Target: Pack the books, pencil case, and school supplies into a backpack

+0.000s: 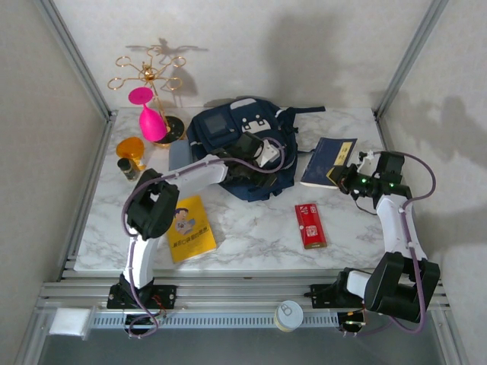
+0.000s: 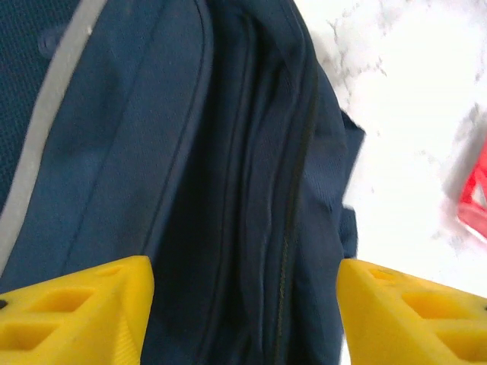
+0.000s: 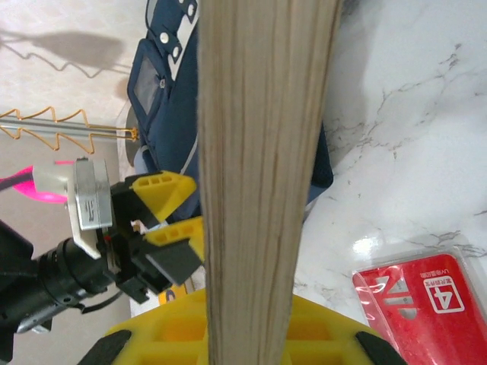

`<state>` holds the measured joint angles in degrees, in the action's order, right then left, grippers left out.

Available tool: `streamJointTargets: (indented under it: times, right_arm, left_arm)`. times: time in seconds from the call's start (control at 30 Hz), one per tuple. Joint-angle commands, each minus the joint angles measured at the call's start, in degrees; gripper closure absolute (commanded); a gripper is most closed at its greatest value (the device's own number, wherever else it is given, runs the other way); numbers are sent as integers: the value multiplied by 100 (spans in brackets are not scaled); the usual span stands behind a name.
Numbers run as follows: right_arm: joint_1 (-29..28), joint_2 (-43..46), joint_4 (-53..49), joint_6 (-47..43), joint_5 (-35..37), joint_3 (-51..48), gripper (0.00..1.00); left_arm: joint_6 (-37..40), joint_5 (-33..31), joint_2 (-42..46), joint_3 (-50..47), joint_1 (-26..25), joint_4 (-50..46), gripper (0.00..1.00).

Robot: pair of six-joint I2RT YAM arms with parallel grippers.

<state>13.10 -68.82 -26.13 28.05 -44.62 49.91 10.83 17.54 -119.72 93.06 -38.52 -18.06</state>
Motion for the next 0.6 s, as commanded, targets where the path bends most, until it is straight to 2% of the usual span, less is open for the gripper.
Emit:
streamJointTargets:
  times: [0.0,0.13,0.2,0.3,0.4,0.57]
  right_arm:
    - [51,10,244,-104,-167,-21,100]
    - [48,-5,201,-157,-163,1,100]
    - [51,-1,191,-169,-179,1,100]
    - [60,4,212,-164,-195,-8,100]
    - [49,17,183,-195,-224,18,100]
    - [-26,36,-57,-262,-321,104,100]
  left_arm:
    - [18,58,-335,442,70,-186,44]
    - [-31,189,-687,860,169,-445,64]
    - [35,251,-769,997,165,-589,70]
    - [84,198,-776,1127,170,-725,83]
    - [68,265,-620,1321,196,-857,100]
    - [81,-41,-140,1590,214,-1044,100]
